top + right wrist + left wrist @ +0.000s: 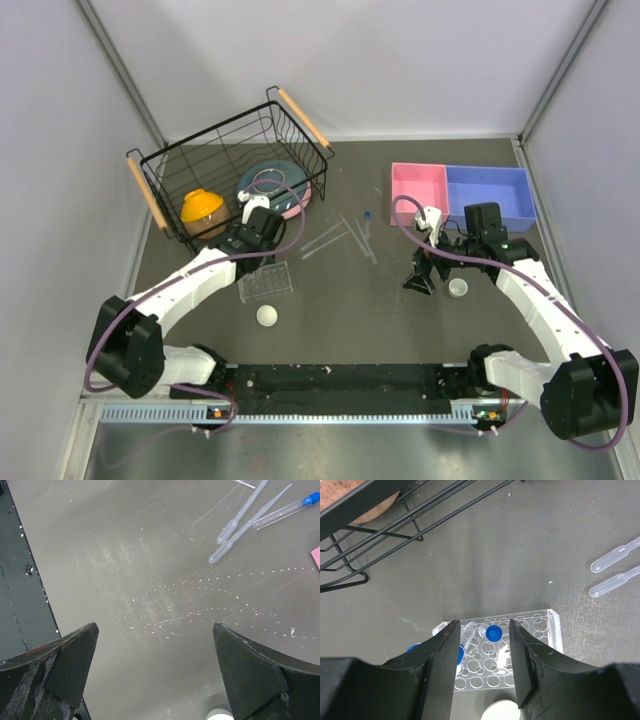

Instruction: Organize the chemistry lab equipment

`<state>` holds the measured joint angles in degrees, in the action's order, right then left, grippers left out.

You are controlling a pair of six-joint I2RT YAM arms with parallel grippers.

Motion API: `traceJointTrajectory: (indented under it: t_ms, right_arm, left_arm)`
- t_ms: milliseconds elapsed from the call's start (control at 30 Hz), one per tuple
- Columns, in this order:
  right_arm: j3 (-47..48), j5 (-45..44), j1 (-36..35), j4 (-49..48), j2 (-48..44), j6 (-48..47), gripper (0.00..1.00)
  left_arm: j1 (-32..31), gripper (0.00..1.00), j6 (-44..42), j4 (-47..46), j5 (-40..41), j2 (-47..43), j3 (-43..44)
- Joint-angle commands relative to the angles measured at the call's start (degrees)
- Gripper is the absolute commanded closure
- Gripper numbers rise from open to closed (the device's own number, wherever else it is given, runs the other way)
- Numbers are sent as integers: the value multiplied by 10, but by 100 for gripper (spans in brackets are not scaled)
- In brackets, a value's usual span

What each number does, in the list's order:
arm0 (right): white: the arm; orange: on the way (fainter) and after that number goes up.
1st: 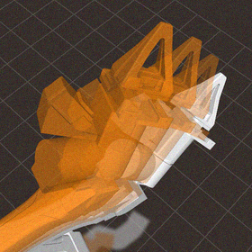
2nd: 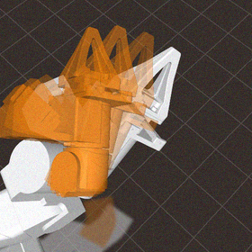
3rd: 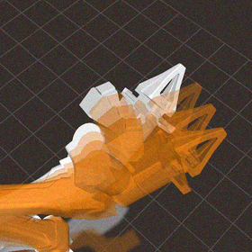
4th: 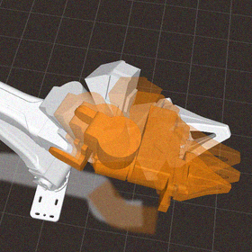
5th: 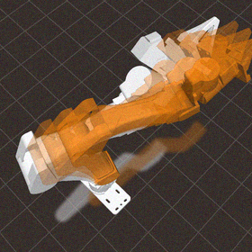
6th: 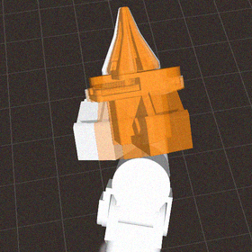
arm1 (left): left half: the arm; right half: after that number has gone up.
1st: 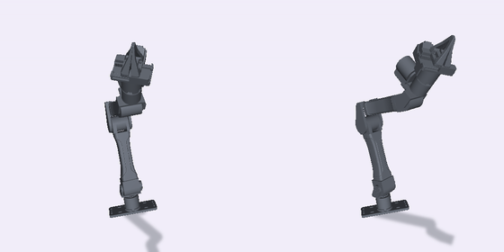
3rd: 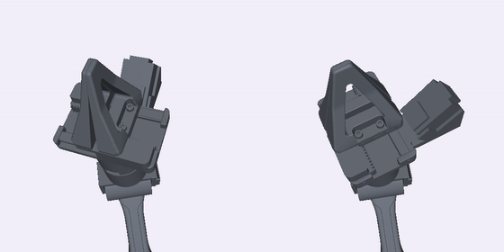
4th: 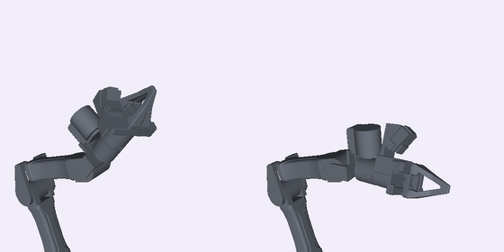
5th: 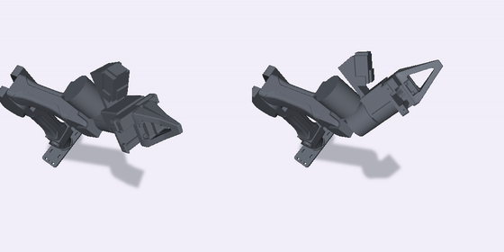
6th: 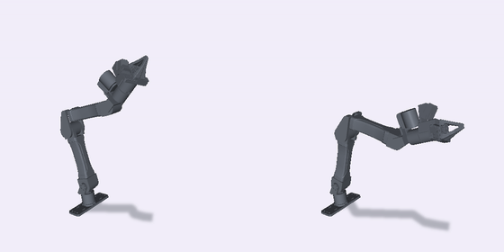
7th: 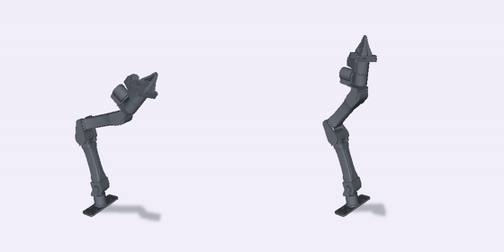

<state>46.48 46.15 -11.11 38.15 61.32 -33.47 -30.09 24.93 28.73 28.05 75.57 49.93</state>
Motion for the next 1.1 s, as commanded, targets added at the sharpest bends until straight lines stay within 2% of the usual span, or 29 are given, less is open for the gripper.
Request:
traceJointTrajectory:
  t_ms: [0,300,400,433,467,600,667,800,833,900,933,967,1067]
  right_arm:
    - [1,7,3,-16,2,-11,1]
    - [-2,14,4,-18,1,-15,1]
    - [-8,42,3,-28,-3,-20,1]
    - [-16,55,3,-38,0,-17,1]
    - [-17,59,3,-45,5,-6,1]
    - [11,47,-7,-50,51,15,1]
    - [39,-3,-21,-61,87,44,1]
    - [98,-91,-82,-77,161,115,1]
    - [129,-143,-121,-77,179,125,1]
    - [161,-198,-149,-94,231,175,1]
    - [195,-260,-167,-102,250,203,1]
    - [214,-287,-172,-119,268,261,1]
    - [283,-357,-175,-124,345,334,1]
  left_arm:
    - [3,50,2,8,2,-36,25]
    - [4,42,-8,45,-27,-104,64]
    - [4,33,-18,65,-41,-139,70]
    - [4,25,-19,70,-38,-151,68]
    - [5,23,-21,73,-38,-164,67]
    - [6,6,-47,78,-51,-265,39]
    - [6,1,-68,70,-69,-305,22]
    - [8,1,-100,56,-99,-391,-30]
    - [7,1,-102,59,-104,-400,-35]
    - [7,1,-107,63,-112,-415,-47]
    - [7,1,-107,65,-112,-421,-51]
    - [7,1,-106,67,-111,-427,-55]
    - [7,1,-110,61,-107,-432,-63]
